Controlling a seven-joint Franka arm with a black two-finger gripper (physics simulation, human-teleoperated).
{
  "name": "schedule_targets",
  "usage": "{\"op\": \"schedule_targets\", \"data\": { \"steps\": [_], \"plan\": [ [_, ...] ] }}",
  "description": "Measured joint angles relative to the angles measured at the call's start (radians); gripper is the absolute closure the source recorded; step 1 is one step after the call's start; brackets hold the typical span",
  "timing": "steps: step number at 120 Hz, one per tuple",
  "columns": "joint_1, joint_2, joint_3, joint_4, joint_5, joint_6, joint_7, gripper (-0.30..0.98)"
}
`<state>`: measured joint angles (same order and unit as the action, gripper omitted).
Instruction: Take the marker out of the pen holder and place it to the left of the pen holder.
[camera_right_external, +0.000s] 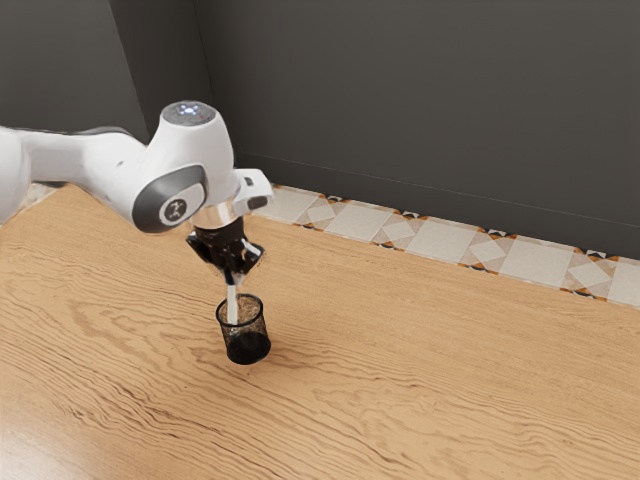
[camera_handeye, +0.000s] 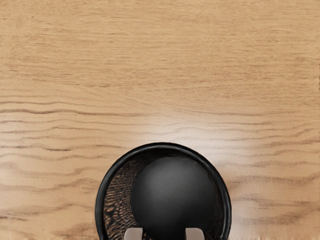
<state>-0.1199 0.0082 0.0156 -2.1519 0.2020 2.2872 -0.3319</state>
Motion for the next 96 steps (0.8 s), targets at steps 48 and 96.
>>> {"op": "schedule_targets", "data": {
  "steps": [48,96],
  "plan": [
    [0.042,0.007,0.103,0.159,0.106,-0.225,-0.018,0.73],
    [0.134,0.314,0.111,0.385,0.006,-0.363,0.087,0.38]
  ]
}}
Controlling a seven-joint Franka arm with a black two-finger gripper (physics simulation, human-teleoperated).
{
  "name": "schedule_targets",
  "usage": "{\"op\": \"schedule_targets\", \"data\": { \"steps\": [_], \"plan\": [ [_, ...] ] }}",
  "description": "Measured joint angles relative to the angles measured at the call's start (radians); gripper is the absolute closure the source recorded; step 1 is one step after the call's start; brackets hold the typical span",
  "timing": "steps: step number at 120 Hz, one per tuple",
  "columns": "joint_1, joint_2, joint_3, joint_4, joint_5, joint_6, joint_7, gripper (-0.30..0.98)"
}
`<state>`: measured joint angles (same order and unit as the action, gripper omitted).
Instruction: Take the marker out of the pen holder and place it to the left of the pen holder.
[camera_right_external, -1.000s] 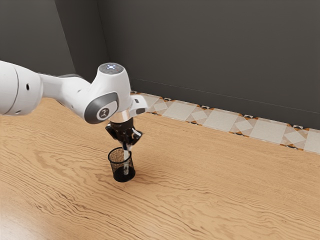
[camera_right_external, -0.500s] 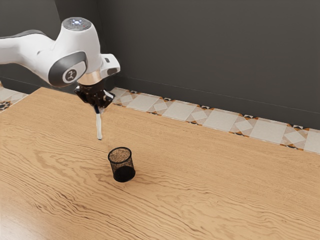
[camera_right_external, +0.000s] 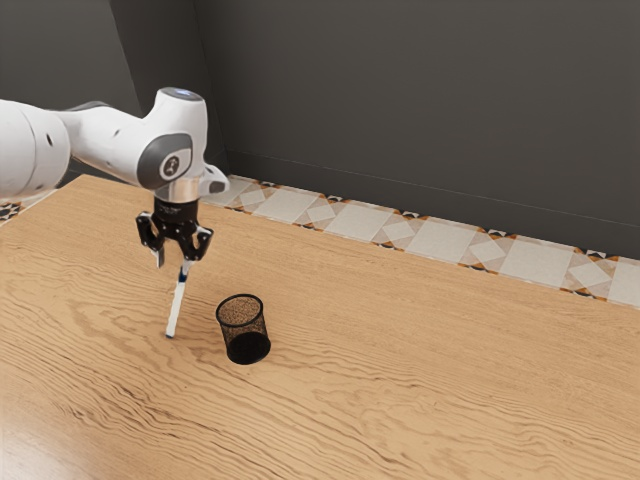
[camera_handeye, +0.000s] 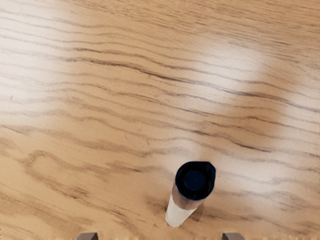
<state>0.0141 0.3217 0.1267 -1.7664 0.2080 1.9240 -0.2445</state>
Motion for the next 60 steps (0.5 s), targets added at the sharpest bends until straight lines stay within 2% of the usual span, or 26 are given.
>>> {"op": "schedule_targets", "data": {
  "steps": [6,19,25,36,45,60],
  "plan": [
    [0.0,-0.058,0.001,-0.007,-0.003,-0.001,0.011,0.3],
    [-0.004,-0.338,0.027,0.002,-0.018,0.015,0.03,0.18],
    [-0.005,-0.417,0.027,0.054,-0.026,-0.011,0.036,0.14],
    [-0.039,-0.479,0.018,0.143,-0.033,-0.118,0.031,0.09],
    [-0.053,-0.497,0.018,0.151,-0.036,-0.183,0.026,0.06],
    [-0.131,-0.504,0.006,0.125,-0.039,-0.25,0.018,0.04]
  ]
}}
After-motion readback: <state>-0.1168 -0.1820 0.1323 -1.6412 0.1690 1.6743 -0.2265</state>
